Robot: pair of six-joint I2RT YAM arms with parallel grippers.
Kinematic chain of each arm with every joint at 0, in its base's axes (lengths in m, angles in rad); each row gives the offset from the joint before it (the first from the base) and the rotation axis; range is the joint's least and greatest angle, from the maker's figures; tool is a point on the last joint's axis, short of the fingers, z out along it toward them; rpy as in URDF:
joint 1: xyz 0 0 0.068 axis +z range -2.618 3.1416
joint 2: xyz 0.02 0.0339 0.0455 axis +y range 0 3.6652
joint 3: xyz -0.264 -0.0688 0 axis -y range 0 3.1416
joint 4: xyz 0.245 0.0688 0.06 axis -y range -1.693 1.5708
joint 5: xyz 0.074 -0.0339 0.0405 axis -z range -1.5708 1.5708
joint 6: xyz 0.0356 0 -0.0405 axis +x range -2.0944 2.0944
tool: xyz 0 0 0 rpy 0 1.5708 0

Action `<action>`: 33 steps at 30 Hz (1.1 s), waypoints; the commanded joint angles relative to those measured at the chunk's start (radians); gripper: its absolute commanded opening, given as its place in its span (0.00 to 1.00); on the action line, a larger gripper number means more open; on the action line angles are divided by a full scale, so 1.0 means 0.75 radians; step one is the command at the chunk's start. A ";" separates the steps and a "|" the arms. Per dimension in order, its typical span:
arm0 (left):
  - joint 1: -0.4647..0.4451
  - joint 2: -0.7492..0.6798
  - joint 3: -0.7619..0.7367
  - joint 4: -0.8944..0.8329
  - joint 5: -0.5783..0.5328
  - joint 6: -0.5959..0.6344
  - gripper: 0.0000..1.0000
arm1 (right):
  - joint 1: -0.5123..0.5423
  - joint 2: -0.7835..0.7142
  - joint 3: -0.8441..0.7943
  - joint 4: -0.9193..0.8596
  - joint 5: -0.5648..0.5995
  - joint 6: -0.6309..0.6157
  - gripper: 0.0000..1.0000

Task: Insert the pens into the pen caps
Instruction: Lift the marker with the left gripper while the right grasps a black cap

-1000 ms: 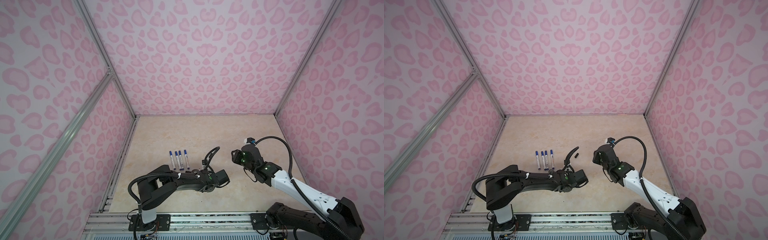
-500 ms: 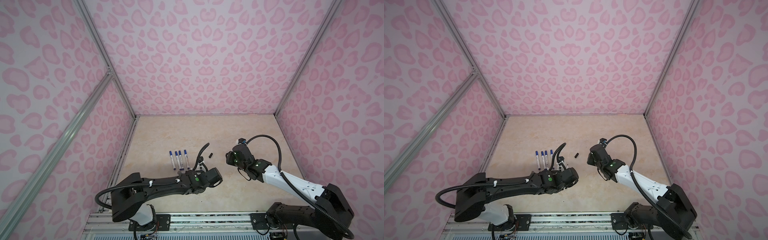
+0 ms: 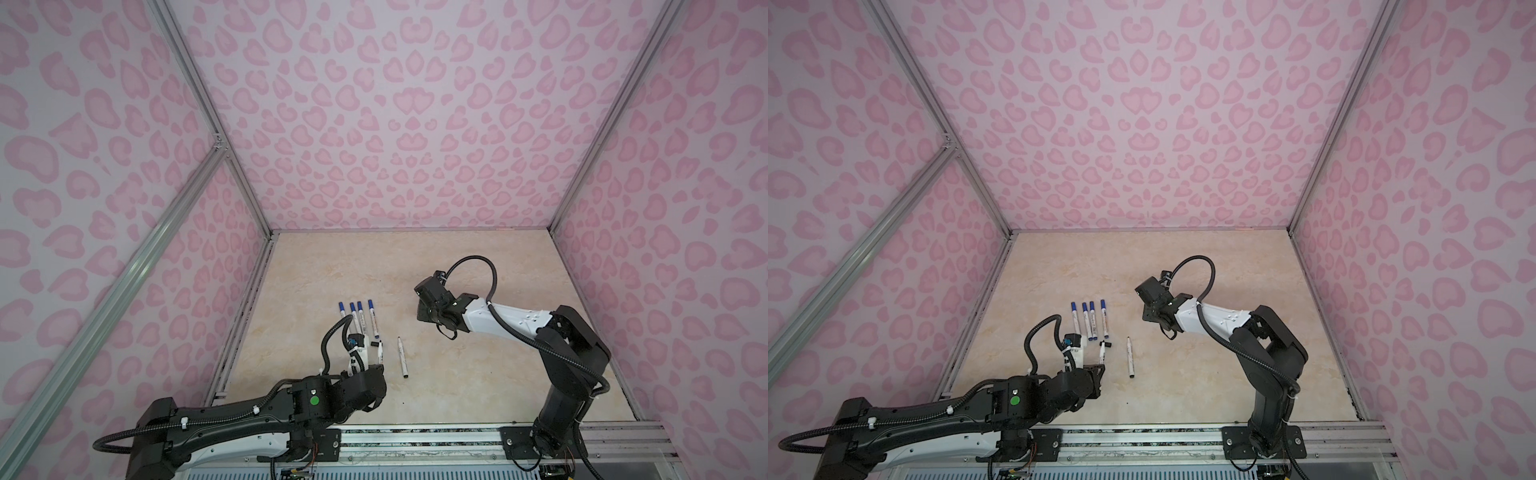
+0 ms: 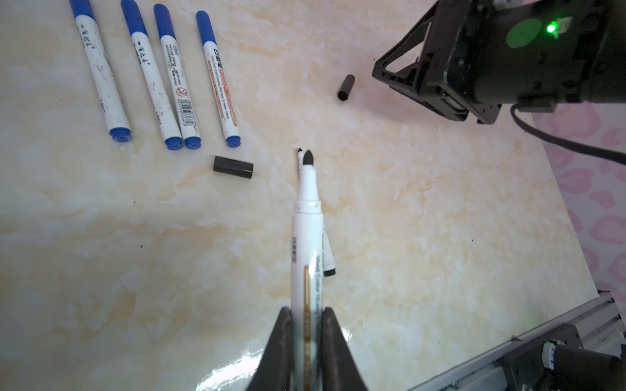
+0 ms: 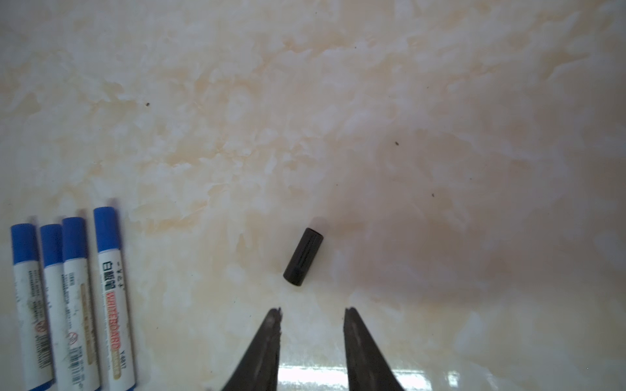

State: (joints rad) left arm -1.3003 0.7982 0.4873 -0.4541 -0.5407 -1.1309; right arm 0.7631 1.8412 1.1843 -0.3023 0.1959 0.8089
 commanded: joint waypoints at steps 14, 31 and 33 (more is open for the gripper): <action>-0.040 0.075 0.038 0.053 -0.044 0.038 0.03 | -0.015 0.234 0.197 -0.139 0.080 -0.006 0.36; -0.047 0.122 0.066 0.040 -0.065 0.029 0.03 | 0.017 0.263 0.240 -0.184 0.115 0.040 0.38; -0.047 0.113 0.063 0.036 -0.064 0.027 0.03 | 0.015 0.267 0.242 -0.183 0.116 0.040 0.37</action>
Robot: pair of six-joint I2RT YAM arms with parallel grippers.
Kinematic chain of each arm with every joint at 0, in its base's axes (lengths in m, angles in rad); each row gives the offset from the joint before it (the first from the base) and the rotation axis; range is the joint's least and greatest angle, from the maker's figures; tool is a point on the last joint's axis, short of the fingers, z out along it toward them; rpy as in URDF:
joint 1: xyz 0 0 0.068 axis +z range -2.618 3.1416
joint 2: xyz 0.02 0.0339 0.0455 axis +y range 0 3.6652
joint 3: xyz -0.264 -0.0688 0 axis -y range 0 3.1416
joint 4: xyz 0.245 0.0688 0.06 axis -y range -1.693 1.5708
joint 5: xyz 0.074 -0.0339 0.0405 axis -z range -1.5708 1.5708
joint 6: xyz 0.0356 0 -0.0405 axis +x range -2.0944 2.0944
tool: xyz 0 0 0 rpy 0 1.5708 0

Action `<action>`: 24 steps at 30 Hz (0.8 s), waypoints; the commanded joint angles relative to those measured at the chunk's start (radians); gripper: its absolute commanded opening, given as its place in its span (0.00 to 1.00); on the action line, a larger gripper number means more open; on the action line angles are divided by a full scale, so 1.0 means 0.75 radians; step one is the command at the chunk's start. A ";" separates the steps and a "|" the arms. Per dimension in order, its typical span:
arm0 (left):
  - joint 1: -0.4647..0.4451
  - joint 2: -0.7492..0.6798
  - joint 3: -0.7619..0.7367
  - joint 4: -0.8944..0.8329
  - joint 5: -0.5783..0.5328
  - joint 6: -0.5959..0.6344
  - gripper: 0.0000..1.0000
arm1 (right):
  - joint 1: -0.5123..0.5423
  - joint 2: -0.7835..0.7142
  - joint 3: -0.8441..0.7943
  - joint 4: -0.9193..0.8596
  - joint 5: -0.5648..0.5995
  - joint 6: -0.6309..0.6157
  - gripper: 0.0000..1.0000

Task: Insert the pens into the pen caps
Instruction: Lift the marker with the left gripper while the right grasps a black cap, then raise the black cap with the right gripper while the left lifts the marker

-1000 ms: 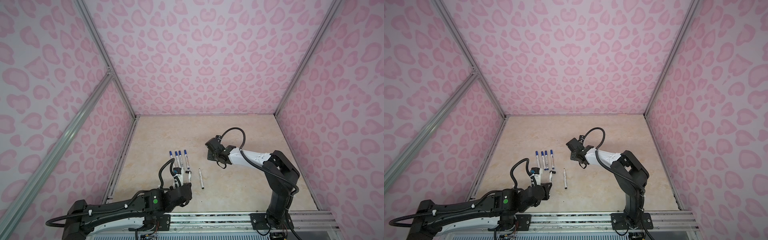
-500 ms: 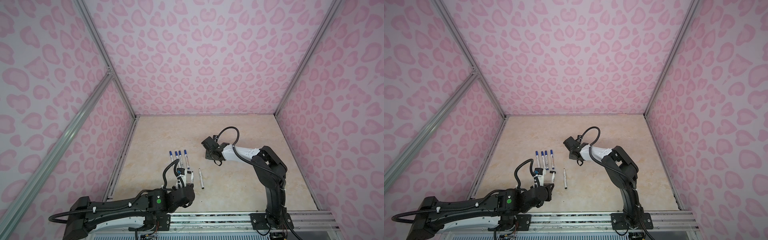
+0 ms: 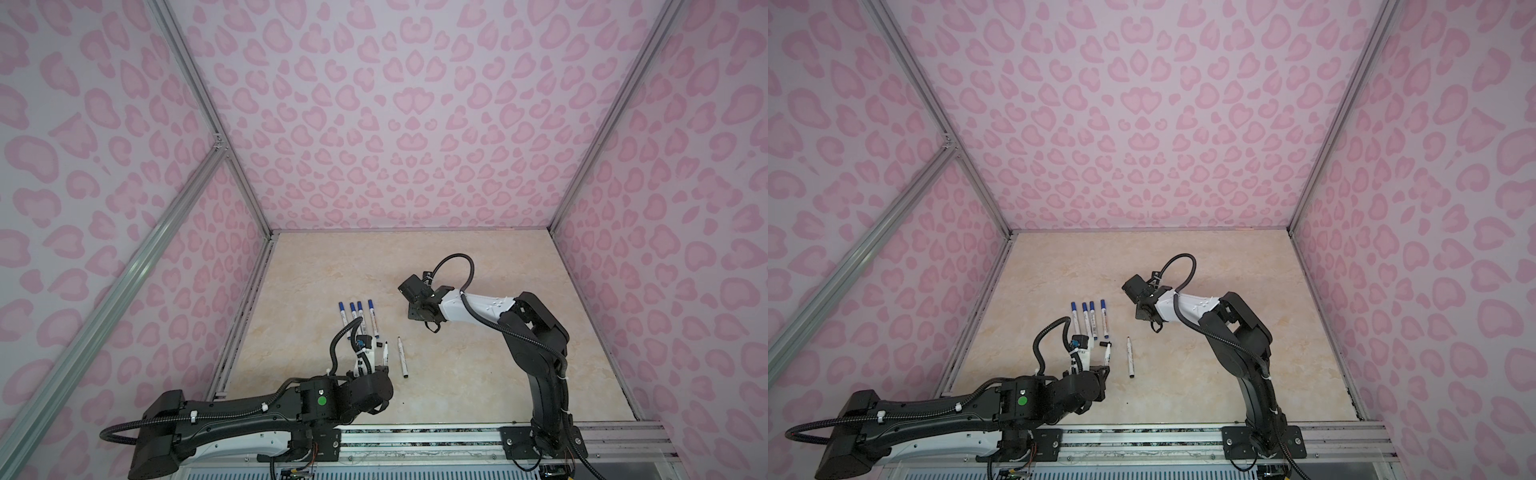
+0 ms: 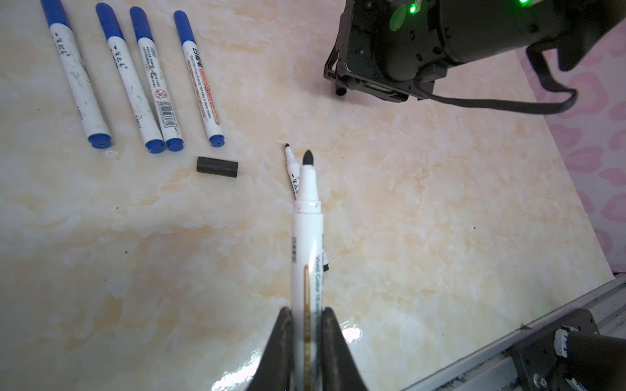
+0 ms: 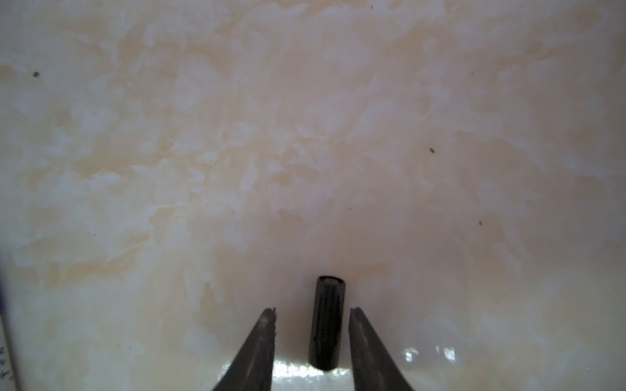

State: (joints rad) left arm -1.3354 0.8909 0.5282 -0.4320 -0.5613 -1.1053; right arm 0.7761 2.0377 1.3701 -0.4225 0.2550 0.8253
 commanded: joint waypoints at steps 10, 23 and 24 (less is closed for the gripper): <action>-0.002 -0.040 -0.009 0.006 -0.043 -0.012 0.03 | -0.024 0.000 -0.030 -0.008 0.025 0.024 0.36; -0.003 -0.025 0.000 0.003 -0.045 -0.015 0.03 | -0.032 0.028 -0.027 0.009 -0.008 0.022 0.27; -0.004 -0.026 0.002 0.004 -0.045 -0.016 0.03 | -0.035 0.028 -0.028 0.007 -0.008 0.023 0.26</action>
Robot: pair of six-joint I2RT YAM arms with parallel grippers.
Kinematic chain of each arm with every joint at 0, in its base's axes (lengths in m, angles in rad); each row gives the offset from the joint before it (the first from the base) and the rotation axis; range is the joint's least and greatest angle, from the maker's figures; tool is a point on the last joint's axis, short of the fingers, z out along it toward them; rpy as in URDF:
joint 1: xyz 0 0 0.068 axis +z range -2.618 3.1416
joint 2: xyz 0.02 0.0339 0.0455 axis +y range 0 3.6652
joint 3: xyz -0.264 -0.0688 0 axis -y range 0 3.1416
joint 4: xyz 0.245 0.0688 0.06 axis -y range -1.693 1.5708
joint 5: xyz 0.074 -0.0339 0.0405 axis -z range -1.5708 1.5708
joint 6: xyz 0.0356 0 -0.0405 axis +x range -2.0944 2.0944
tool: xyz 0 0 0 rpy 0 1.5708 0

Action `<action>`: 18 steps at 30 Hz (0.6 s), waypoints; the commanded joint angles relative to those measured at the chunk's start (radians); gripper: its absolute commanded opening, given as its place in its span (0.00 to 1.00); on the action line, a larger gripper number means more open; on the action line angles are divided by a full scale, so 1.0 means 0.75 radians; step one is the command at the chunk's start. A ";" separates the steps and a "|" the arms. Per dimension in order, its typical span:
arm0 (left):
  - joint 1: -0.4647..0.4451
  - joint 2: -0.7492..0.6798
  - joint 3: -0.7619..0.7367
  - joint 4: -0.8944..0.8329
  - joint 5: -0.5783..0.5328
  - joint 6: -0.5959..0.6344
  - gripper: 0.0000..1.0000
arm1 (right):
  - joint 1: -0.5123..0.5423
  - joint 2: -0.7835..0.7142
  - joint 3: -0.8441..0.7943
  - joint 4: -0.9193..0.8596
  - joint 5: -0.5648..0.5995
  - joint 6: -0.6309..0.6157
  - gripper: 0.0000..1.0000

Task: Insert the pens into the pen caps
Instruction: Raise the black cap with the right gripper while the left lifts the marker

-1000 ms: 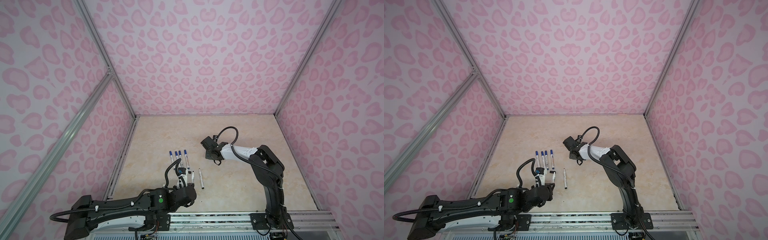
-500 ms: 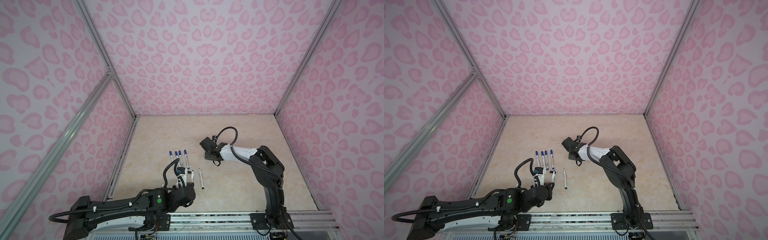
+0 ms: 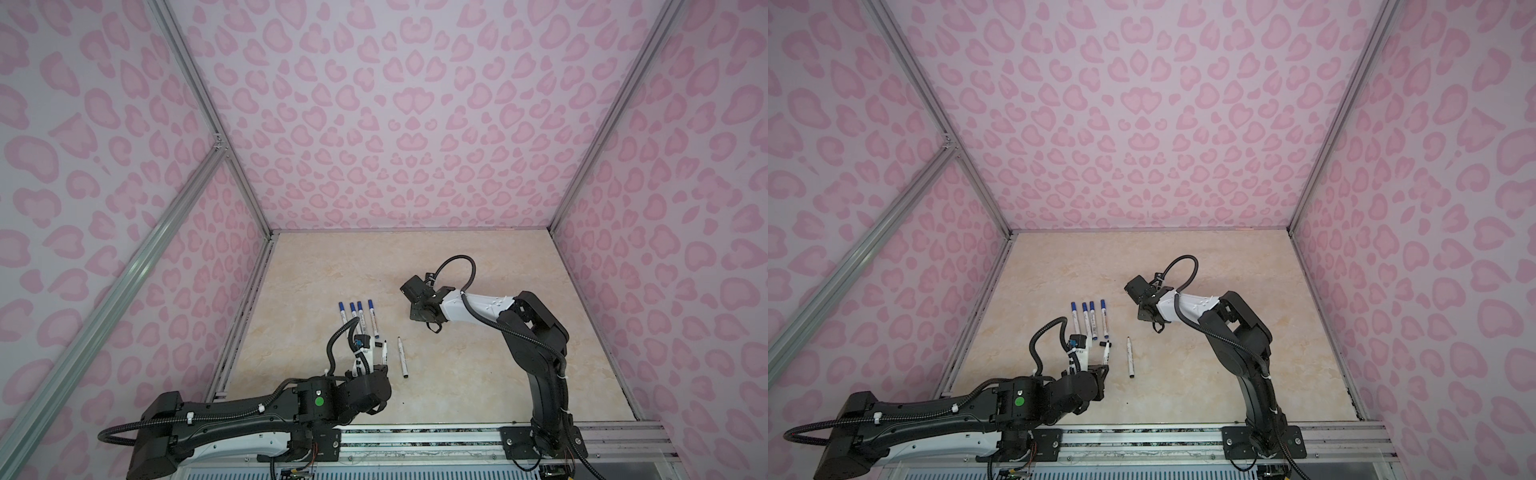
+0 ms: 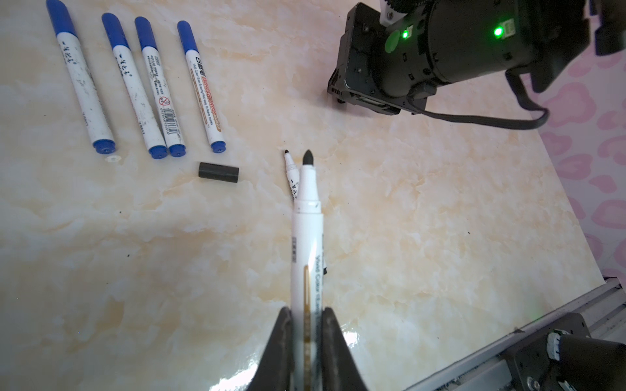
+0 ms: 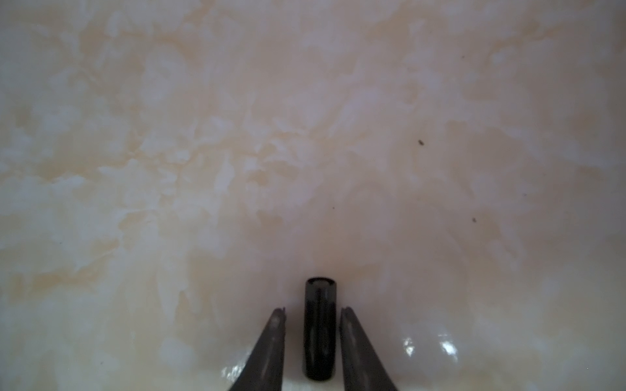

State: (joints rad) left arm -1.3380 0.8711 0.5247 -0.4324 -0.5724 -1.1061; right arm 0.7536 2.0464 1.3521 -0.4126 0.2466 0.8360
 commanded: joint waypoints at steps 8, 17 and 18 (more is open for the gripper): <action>-0.002 0.000 0.006 0.006 -0.028 -0.013 0.03 | -0.006 0.026 0.001 -0.007 0.007 0.007 0.27; -0.008 0.008 0.011 0.012 -0.027 -0.011 0.03 | -0.007 0.037 0.004 -0.003 0.003 0.008 0.23; -0.009 0.009 0.011 0.012 -0.028 -0.012 0.03 | -0.006 0.038 0.004 -0.004 0.003 0.008 0.22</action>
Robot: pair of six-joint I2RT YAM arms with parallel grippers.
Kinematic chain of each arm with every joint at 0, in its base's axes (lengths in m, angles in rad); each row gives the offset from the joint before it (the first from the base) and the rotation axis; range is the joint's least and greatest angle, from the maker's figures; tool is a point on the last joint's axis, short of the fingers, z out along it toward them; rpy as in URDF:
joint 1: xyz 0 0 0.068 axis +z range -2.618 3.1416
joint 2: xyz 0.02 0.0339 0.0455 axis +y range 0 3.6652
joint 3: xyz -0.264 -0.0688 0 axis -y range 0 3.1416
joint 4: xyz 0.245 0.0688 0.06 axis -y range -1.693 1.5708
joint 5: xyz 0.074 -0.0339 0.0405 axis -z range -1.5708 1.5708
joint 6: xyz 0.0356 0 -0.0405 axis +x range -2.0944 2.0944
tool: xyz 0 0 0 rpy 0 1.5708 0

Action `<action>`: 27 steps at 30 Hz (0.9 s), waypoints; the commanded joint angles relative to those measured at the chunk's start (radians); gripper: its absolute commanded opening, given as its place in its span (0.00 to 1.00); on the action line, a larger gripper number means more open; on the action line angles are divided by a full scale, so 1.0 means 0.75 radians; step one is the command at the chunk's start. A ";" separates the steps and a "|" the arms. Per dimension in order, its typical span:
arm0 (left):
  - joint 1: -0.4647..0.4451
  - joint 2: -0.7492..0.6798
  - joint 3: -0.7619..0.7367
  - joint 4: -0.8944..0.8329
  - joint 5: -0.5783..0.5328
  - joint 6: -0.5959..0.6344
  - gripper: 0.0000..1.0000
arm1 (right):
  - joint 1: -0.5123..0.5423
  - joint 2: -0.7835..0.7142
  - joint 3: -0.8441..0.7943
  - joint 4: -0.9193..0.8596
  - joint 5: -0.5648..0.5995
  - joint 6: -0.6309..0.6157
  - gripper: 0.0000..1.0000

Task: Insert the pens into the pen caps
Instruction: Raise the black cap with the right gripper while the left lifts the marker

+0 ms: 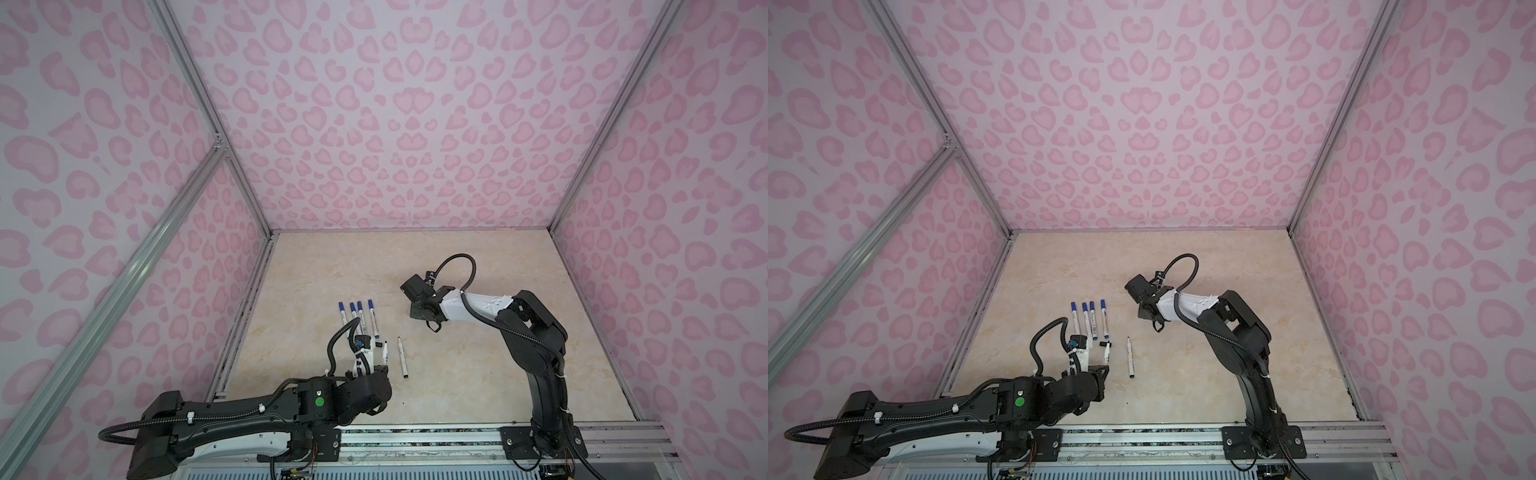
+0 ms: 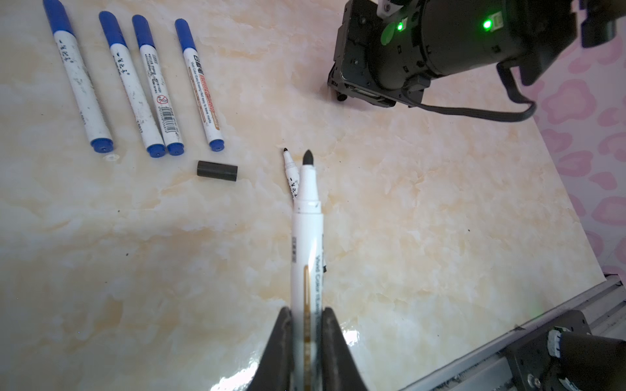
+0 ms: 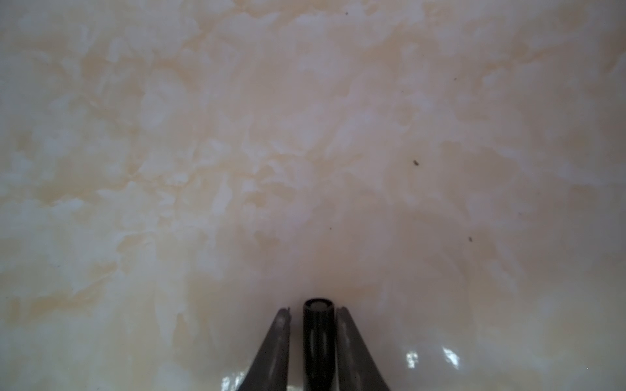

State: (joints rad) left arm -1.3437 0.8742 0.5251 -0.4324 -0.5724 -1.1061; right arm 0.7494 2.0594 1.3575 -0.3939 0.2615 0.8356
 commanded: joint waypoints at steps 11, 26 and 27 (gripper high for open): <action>-0.009 0.027 0.023 0.072 -0.020 0.026 0.03 | -0.017 -0.086 -0.097 0.035 -0.025 0.038 0.09; -0.010 0.459 0.355 0.411 0.052 0.310 0.03 | -0.212 -0.892 -0.655 0.325 -0.302 0.106 0.04; -0.010 0.487 0.385 0.429 0.057 0.333 0.03 | -0.213 -0.943 -0.676 0.326 -0.309 0.107 0.04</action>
State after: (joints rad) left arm -1.3525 1.2068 0.7727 -0.2108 -0.5419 -0.9230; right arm 0.5934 1.4097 0.8829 -0.2070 0.0830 0.9012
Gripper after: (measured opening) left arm 0.162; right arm 0.129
